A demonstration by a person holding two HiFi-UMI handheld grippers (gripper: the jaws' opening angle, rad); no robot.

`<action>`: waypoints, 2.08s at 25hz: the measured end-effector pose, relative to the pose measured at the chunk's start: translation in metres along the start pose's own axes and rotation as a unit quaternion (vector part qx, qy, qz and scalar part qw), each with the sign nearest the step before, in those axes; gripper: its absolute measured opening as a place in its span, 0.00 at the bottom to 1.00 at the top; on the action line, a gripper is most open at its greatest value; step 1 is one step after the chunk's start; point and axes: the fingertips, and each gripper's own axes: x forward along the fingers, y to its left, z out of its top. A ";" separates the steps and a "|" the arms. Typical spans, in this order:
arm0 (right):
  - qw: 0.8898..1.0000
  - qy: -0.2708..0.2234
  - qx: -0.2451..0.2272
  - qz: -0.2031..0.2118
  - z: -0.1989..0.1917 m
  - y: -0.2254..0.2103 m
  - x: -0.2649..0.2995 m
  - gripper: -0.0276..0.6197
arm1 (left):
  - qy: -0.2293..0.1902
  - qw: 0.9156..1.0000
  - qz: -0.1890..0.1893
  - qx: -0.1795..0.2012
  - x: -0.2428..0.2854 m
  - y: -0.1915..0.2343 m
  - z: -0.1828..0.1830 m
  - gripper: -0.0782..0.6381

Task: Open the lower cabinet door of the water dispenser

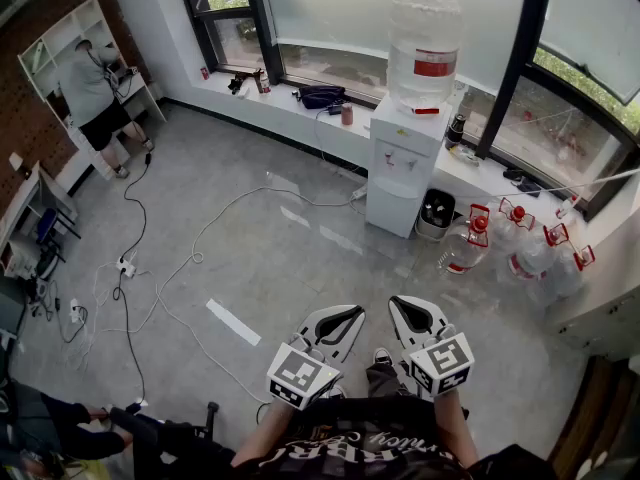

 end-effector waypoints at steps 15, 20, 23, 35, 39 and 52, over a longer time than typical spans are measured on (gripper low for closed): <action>1.000 -0.009 0.013 0.010 0.008 -0.082 0.008 0.06 | 0.006 1.000 0.015 -0.009 0.076 0.010 0.011 0.14; 1.000 -0.013 0.013 0.013 0.013 -0.127 0.007 0.06 | 0.005 1.000 0.025 -0.008 0.117 0.014 0.021 0.14; 1.000 -0.015 0.013 0.017 0.014 -0.153 0.007 0.06 | 0.004 1.000 0.029 -0.001 0.142 0.013 0.027 0.14; 0.998 -0.013 0.038 0.039 0.008 -0.205 0.037 0.06 | 0.029 0.998 0.055 -0.007 0.187 0.038 0.026 0.14; 0.998 -0.010 0.050 0.040 0.007 -0.215 0.059 0.06 | 0.038 0.998 0.057 -0.007 0.195 0.061 0.025 0.14; 0.996 -0.012 0.083 -0.040 0.034 -0.242 0.194 0.06 | 0.052 0.997 -0.048 0.033 0.242 0.198 0.029 0.14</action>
